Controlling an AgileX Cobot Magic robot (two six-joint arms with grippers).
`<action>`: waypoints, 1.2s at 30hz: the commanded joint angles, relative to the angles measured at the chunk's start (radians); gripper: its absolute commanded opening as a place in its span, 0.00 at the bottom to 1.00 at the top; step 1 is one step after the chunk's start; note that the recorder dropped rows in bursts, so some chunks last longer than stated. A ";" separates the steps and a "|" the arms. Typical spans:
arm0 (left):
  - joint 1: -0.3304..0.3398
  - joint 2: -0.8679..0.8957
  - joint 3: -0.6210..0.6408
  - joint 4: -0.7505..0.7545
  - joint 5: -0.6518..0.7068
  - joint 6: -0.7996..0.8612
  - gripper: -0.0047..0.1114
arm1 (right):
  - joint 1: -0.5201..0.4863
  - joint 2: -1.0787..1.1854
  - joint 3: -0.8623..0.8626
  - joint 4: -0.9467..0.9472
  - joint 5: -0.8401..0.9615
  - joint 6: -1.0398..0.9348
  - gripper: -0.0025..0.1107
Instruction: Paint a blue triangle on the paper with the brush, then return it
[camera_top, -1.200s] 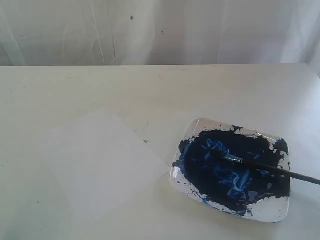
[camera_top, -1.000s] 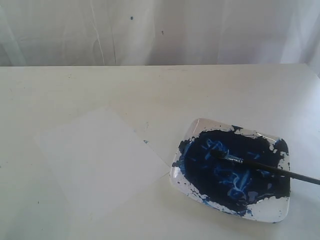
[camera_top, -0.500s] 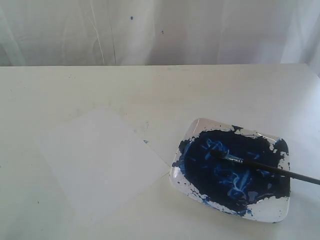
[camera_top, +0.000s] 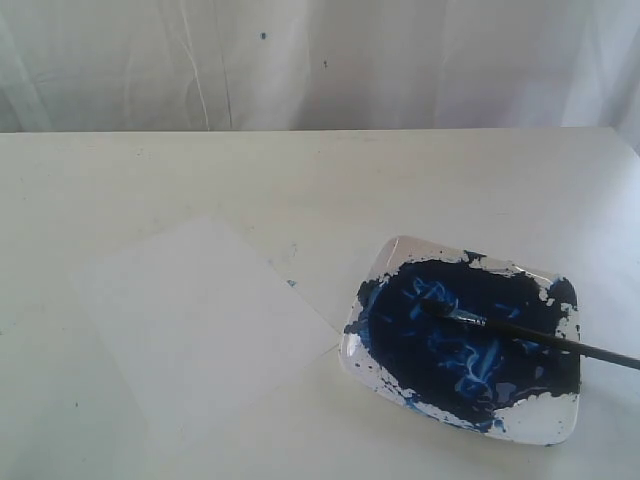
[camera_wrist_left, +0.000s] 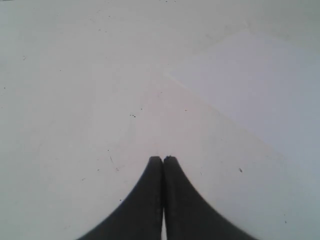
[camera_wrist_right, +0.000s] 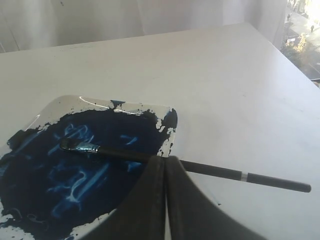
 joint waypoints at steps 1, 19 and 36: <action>0.003 -0.005 0.002 0.000 -0.002 0.002 0.04 | 0.005 -0.005 0.002 0.000 -0.018 0.004 0.02; 0.003 -0.005 0.002 0.000 -0.002 0.002 0.04 | 0.005 -0.005 0.002 0.007 -0.494 0.143 0.02; 0.003 -0.005 0.002 0.000 -0.002 0.002 0.04 | 0.005 0.634 -0.625 0.087 0.062 0.332 0.02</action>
